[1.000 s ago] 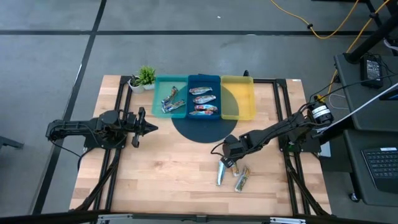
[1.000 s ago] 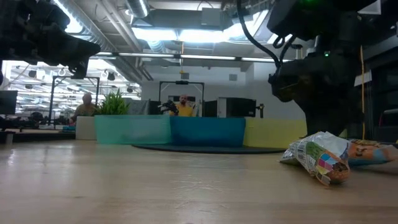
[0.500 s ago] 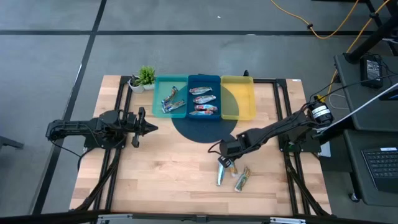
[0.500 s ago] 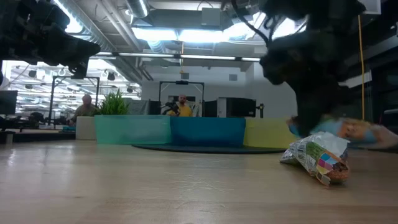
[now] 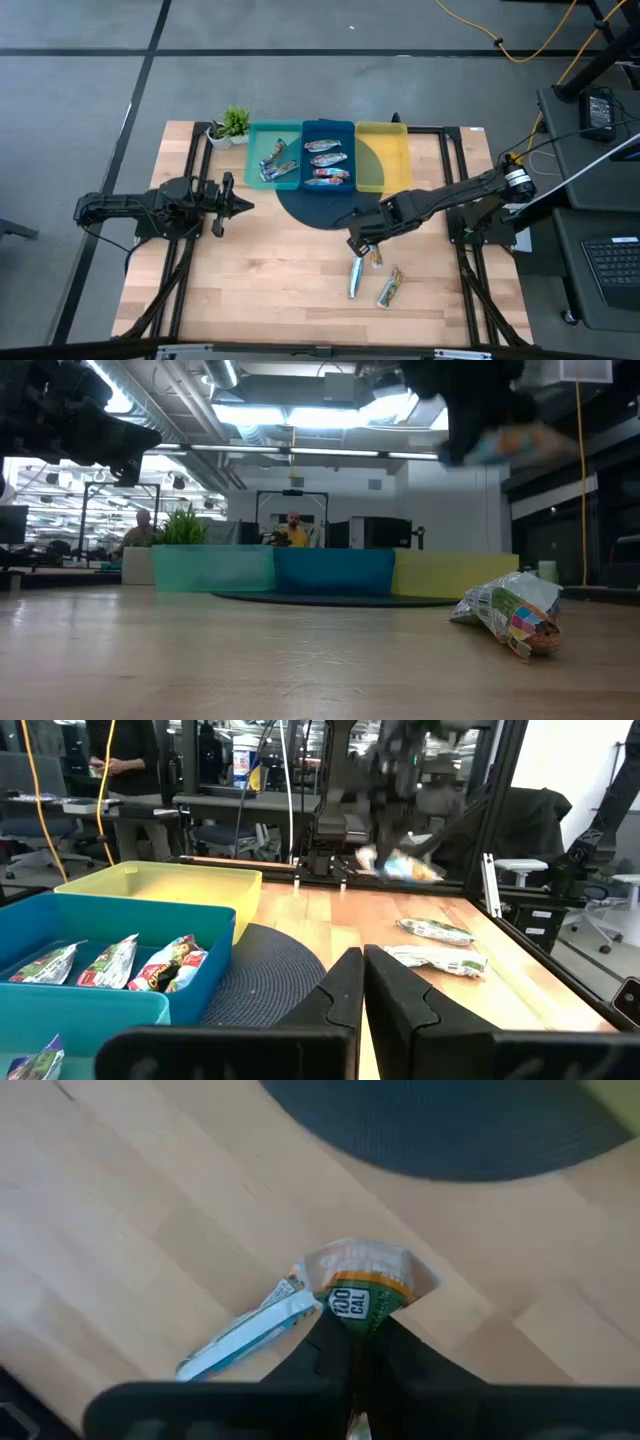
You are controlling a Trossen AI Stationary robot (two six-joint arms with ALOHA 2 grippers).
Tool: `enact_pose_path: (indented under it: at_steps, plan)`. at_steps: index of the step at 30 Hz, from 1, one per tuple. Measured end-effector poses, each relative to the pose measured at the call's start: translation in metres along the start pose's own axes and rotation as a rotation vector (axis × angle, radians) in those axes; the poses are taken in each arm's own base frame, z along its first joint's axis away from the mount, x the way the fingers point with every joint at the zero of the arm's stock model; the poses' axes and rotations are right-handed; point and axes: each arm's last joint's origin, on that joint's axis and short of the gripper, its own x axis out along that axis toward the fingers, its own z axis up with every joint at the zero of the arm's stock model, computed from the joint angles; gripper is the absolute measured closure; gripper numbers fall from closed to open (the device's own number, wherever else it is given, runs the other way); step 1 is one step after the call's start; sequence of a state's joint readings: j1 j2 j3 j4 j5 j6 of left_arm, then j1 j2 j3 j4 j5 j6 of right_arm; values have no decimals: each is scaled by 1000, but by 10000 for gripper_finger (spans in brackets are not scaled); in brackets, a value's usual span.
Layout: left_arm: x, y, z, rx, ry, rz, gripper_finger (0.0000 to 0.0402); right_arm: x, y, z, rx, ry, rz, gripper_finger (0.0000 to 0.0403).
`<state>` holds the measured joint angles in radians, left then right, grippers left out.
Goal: Pick and place Granola Bars by type
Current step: Put the middle yellow granola bar into the yellow bin
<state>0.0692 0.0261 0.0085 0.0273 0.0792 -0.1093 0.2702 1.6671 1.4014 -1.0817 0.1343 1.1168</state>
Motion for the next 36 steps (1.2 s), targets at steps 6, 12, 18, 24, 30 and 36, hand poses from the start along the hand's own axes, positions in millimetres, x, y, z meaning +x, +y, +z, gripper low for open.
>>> enact_pose_path:
  at_steps: [6,12,18,24,30,36]
  plan:
    - [0,0,0,0,0,0,395,-48,1,18,59,-15,5,377]
    - [0,0,0,0,0,0,396,-95,-7,32,93,-42,6,388]
    - [0,0,0,0,0,0,394,-132,-22,41,123,-111,-4,382]
    - [0,0,0,0,0,0,397,-141,-42,58,89,-142,-11,386]
    - [0,0,0,0,0,1,394,-139,-70,88,7,-155,-66,388]
    - [0,0,0,0,1,2,397,-137,-105,118,-76,-148,-120,383]
